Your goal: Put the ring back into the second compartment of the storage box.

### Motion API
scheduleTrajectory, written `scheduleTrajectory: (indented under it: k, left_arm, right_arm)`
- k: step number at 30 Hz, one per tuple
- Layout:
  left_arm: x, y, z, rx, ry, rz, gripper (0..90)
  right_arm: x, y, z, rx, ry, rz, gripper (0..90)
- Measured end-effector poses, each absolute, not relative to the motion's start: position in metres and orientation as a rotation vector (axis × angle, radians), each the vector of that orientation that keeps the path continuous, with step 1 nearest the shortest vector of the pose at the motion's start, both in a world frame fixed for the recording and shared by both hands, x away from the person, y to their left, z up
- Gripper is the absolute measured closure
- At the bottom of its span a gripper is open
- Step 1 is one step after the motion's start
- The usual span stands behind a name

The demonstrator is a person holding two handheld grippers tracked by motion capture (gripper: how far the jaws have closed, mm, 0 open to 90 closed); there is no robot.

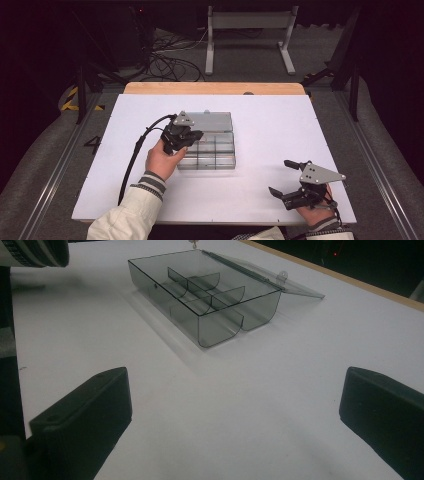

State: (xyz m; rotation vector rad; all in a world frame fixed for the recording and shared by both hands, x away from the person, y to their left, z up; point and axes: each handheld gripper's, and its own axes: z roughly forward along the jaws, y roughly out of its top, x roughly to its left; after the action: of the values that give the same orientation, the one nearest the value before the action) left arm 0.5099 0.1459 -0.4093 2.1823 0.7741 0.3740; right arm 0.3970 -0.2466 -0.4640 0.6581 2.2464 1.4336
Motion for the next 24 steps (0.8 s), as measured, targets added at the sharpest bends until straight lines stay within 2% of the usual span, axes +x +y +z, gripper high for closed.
scheduleTrajectory:
  k: [19, 24]
  left_arm:
    - [0.529, 0.133, -0.435, 2.192, 0.86, 0.298, 86.0]
    - [0.532, 0.133, -0.438, 2.195, 0.869, 0.29, 88.9]
  right_arm:
    - [0.397, -0.247, -0.464, 0.652, 2.251, 1.432, 1.0]
    - [0.397, -0.247, -0.464, 0.651, 2.252, 1.432, 1.0]
